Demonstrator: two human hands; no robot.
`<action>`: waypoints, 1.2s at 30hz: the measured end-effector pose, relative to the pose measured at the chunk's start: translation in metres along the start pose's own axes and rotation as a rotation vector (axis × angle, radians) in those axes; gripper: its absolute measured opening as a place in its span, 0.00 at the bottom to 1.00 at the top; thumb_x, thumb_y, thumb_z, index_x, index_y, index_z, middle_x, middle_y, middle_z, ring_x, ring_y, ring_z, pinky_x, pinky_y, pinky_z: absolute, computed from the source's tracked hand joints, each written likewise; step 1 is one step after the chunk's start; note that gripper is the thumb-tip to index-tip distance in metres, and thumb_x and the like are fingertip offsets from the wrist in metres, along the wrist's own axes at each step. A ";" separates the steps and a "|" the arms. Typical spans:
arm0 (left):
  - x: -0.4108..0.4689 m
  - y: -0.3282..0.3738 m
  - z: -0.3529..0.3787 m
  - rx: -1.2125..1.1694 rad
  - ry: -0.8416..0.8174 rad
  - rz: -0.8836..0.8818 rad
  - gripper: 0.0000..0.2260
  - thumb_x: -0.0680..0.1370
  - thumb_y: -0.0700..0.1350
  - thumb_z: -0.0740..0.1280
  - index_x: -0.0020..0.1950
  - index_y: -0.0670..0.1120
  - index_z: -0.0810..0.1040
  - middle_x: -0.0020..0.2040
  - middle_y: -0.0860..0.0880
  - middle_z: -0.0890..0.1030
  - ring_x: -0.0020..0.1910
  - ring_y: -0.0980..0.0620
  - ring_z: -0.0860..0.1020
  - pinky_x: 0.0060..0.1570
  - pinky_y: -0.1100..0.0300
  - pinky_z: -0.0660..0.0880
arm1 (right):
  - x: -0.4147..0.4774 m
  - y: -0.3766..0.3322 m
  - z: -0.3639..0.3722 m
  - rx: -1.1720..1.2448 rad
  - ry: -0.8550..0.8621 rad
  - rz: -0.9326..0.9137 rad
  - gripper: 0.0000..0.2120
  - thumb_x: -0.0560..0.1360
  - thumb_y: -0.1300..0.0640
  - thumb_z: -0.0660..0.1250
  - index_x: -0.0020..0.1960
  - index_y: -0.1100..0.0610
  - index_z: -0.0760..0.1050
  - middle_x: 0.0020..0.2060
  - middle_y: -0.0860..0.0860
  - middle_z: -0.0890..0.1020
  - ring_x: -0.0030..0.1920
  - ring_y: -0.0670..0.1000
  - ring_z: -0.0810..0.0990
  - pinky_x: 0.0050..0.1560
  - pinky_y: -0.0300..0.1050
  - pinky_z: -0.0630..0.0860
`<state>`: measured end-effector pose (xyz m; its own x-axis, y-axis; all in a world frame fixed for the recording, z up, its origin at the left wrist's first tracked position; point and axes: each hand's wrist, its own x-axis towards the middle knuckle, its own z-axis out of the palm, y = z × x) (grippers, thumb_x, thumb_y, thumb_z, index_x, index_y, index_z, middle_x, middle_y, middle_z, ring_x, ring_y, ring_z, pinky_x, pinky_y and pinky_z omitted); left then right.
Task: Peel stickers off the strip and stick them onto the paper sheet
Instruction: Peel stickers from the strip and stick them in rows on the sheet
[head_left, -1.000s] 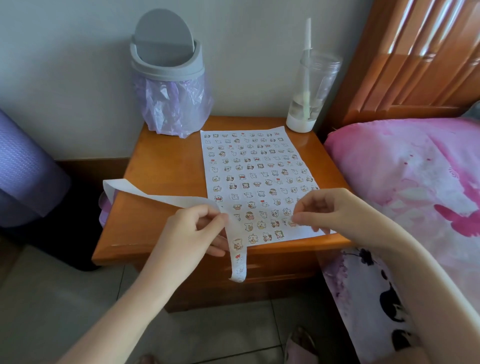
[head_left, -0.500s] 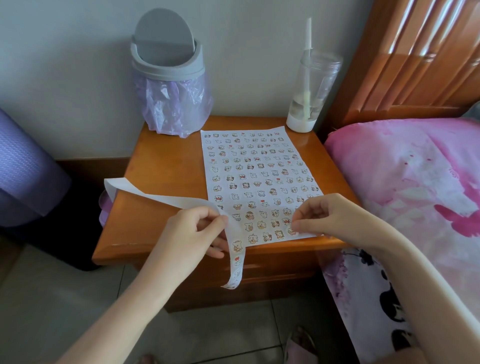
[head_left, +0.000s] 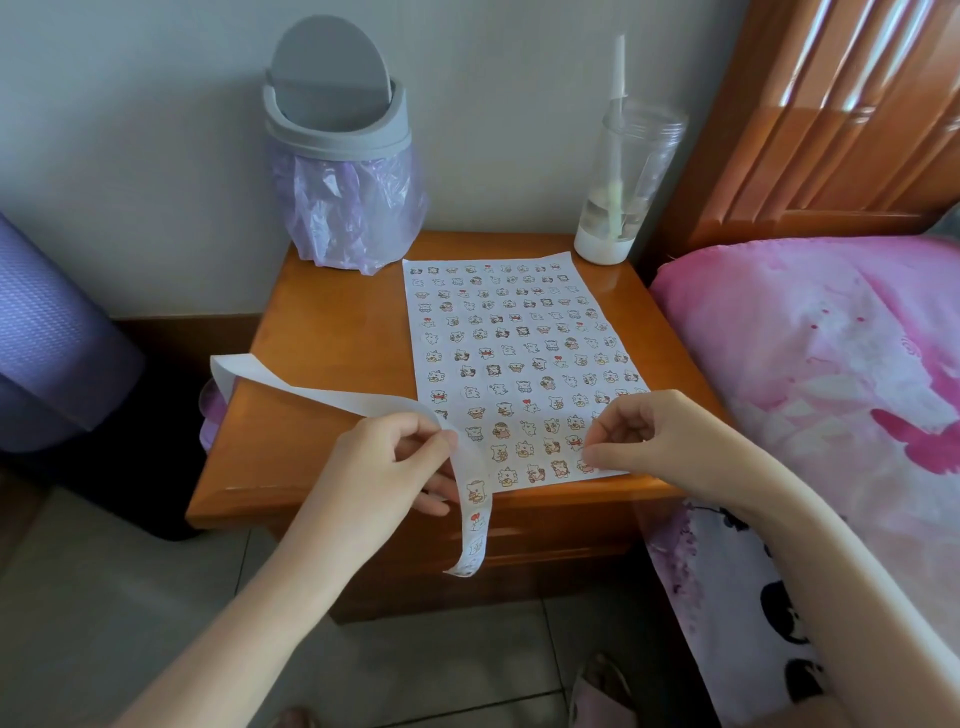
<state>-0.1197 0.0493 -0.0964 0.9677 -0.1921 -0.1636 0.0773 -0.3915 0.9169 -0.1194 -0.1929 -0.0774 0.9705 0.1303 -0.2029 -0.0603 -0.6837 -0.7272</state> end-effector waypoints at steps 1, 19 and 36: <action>0.000 0.000 0.000 0.002 -0.001 -0.001 0.05 0.78 0.45 0.64 0.50 0.47 0.78 0.44 0.56 0.83 0.34 0.57 0.84 0.33 0.65 0.80 | 0.000 0.000 0.001 -0.003 0.005 -0.002 0.03 0.69 0.55 0.73 0.42 0.53 0.81 0.38 0.49 0.84 0.38 0.46 0.80 0.43 0.39 0.76; 0.001 -0.001 -0.001 -0.010 -0.016 -0.021 0.04 0.78 0.45 0.64 0.49 0.47 0.78 0.45 0.54 0.83 0.35 0.55 0.84 0.35 0.61 0.81 | 0.004 0.004 0.001 0.018 0.034 0.031 0.14 0.64 0.50 0.77 0.45 0.53 0.76 0.29 0.45 0.75 0.31 0.43 0.72 0.35 0.38 0.69; 0.001 0.001 -0.001 -0.027 -0.015 -0.038 0.06 0.78 0.44 0.64 0.51 0.46 0.79 0.46 0.54 0.83 0.35 0.54 0.84 0.35 0.60 0.82 | 0.007 0.008 0.006 -0.070 0.109 0.038 0.09 0.68 0.52 0.75 0.42 0.53 0.76 0.31 0.48 0.76 0.30 0.45 0.70 0.32 0.37 0.65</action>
<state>-0.1189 0.0493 -0.0952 0.9602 -0.1910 -0.2036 0.1204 -0.3746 0.9193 -0.1150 -0.1928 -0.0887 0.9876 0.0269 -0.1545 -0.0851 -0.7359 -0.6718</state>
